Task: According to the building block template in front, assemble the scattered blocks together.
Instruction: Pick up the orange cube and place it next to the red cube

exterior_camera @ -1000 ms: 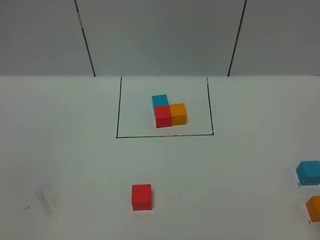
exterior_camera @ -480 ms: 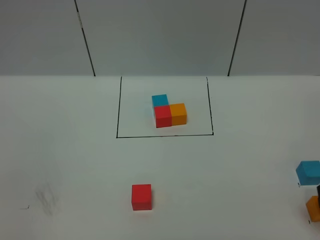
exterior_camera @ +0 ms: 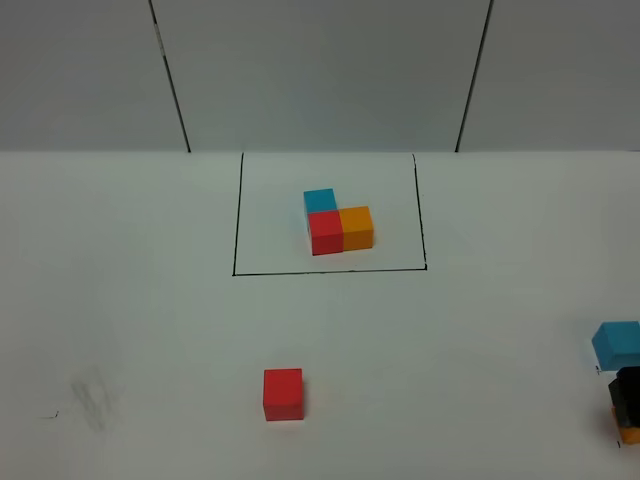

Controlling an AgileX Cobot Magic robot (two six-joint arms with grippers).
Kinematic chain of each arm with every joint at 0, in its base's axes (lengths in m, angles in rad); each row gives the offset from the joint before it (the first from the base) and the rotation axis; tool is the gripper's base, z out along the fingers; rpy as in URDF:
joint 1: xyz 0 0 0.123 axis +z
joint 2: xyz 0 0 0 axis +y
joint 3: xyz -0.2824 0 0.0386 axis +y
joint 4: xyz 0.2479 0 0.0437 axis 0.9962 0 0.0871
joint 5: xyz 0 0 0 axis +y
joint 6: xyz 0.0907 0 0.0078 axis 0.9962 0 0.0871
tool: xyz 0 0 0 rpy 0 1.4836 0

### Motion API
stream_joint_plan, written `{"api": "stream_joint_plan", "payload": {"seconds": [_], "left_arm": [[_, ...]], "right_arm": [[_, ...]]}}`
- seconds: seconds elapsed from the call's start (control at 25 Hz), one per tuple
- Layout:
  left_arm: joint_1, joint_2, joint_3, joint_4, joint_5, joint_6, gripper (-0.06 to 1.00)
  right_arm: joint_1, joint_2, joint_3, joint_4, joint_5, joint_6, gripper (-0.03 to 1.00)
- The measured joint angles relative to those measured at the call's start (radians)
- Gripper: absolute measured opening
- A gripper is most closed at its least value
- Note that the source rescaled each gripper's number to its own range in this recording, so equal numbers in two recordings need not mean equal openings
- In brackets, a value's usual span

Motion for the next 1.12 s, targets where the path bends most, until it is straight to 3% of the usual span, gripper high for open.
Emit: {"api": "stream_joint_plan", "payload": {"seconds": [0.8,0.88,0.96,1.08,1.12], "left_arm": [[0.000,0.000,0.000,0.000,0.000,0.000,0.63],[0.000,0.000,0.000,0.000,0.000,0.000,0.63],[0.000,0.000,0.000,0.000,0.000,0.000,0.63],[0.000,0.000,0.000,0.000,0.000,0.000,0.63],[0.000,0.000,0.000,0.000,0.000,0.000,0.63]], "right_arm": [[0.000,0.161,-0.001,0.000,-0.122,0.000,0.77],[0.000,0.166,-0.001,0.000,-0.127,-0.001,0.70],[0.000,0.166,-0.001,0.000,-0.127,-0.005,0.56],[0.006,0.166,-0.001,0.000,-0.129,-0.017,0.17],[0.011,0.166,-0.002,-0.001,-0.127,-0.019,0.19]]}}
